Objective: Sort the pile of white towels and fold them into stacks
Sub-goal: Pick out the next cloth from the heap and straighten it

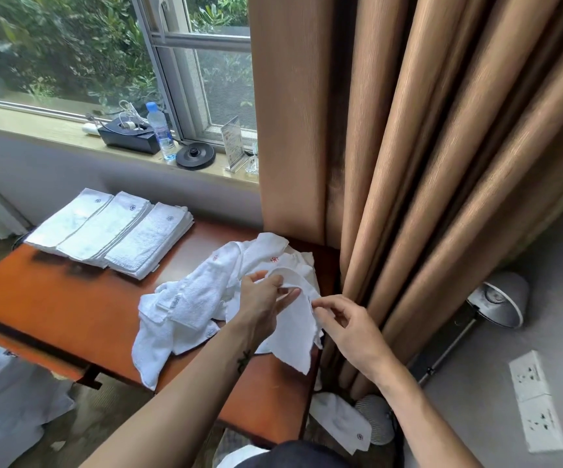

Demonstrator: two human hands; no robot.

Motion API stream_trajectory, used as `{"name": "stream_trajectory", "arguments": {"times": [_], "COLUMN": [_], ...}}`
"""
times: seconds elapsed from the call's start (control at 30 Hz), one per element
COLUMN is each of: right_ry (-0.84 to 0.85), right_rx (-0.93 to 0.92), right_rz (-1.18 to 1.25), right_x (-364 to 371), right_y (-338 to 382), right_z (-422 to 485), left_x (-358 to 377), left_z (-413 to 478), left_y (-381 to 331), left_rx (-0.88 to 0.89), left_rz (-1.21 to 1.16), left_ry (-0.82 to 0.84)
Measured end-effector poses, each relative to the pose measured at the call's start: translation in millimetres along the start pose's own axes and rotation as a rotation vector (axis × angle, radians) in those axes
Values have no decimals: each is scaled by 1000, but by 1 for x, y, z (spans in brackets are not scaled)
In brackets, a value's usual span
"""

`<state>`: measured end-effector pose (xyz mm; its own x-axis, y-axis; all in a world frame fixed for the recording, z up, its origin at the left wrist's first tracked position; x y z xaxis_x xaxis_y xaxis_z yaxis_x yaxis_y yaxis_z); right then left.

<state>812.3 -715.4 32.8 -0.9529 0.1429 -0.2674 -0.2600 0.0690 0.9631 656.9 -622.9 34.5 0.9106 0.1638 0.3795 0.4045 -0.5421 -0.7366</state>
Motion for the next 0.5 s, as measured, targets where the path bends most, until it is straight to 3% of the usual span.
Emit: {"name": "stream_trajectory", "arguments": {"times": [0.1,0.3,0.5], "right_ry": [35,-110,-114], "right_rx": [26,-59,-56], "right_rz": [-118,-335,-210], "right_x": [8,3,-6], "right_y": [1,1,-5], "right_z": [-1,2,3], "left_x": [-2,-6,-9], "left_z": [-1,0,-1], "left_y": [2,3,2], "left_rx": [12,14,48], "left_rz": [-52,-62,-31], "left_ry": [2,6,1]}}
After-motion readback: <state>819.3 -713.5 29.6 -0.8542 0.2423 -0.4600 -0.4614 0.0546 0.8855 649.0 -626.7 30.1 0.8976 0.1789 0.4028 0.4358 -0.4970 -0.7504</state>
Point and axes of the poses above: each hand's wrist, its own z-axis towards the middle knuckle, its own x-axis out of the palm, y = z × x, the point moved 5 cm from there along z, towards the middle knuckle, and after that the axes turned 2 degrees about -z, right-handed, at the moved point
